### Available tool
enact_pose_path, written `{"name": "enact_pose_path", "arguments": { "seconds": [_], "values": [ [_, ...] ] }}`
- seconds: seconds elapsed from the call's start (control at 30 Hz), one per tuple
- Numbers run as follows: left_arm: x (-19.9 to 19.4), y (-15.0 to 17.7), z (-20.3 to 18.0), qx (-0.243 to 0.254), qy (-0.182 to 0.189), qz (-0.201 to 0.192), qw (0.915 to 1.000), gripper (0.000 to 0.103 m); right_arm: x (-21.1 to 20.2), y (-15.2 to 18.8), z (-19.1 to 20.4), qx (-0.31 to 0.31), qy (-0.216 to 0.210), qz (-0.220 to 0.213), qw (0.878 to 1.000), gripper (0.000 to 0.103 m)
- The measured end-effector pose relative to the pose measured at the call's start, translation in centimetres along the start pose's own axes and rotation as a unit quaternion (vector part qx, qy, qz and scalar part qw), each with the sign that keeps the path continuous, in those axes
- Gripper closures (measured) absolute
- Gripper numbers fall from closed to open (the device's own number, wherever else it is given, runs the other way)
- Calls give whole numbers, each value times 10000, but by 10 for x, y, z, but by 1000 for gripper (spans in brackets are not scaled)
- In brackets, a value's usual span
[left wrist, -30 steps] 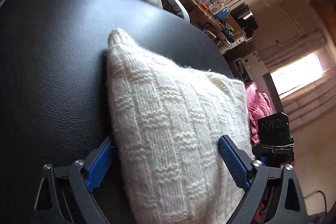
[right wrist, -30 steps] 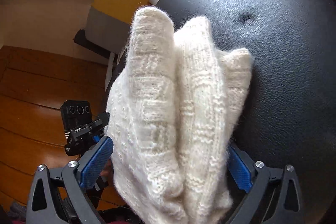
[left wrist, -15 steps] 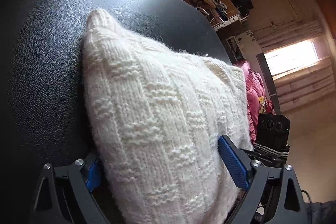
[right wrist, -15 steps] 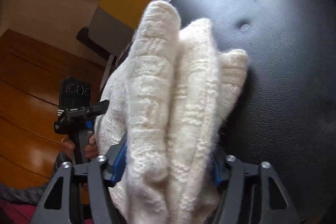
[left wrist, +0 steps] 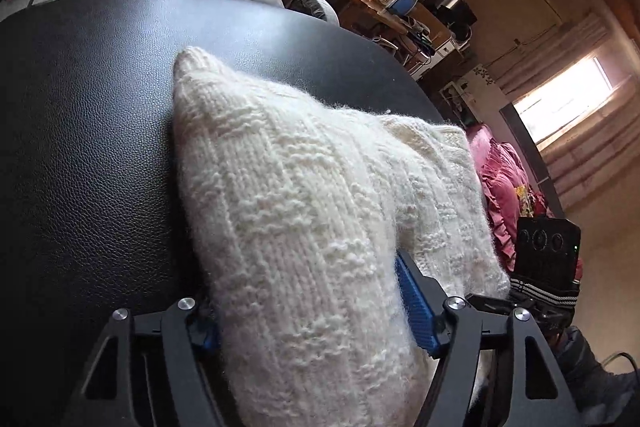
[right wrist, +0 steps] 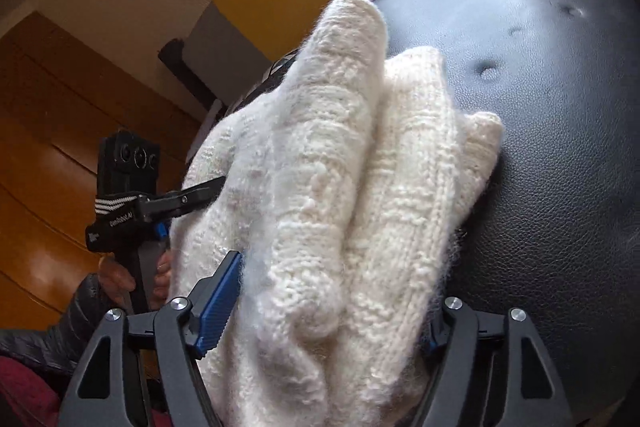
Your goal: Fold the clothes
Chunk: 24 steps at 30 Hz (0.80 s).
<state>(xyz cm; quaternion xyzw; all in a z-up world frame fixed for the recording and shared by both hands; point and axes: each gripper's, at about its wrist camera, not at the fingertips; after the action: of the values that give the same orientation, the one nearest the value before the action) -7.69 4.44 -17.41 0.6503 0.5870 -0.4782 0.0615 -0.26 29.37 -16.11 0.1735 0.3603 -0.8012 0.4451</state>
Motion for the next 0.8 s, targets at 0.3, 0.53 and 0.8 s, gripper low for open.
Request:
{"name": "enact_pose_path", "arguments": {
  "seconds": [0.3, 0.53, 0.8],
  "values": [
    [-16, 6, -27, 558, -374, -165, 9976, 54, -15, 0, -8, 464, 82, -154, 9988, 50],
    [-16, -2, -53, 679, 188, -393, 9967, 56, -40, 9, -27, 718, -441, -414, 9956, 52],
    [4, -39, -98, 951, 787, -512, 9910, 56, -94, 6, -51, 1023, -821, -1074, 9855, 52]
  ]
}}
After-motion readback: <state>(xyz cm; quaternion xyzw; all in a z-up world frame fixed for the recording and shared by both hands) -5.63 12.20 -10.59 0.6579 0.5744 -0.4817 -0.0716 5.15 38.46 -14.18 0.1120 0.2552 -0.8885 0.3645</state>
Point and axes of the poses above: each gripper's, at about its wrist camera, not at the fingertips, and x roughly the way its jaws point, z to its left, y to its underside, and after that the axes turned 4 degrees about x, right-handed
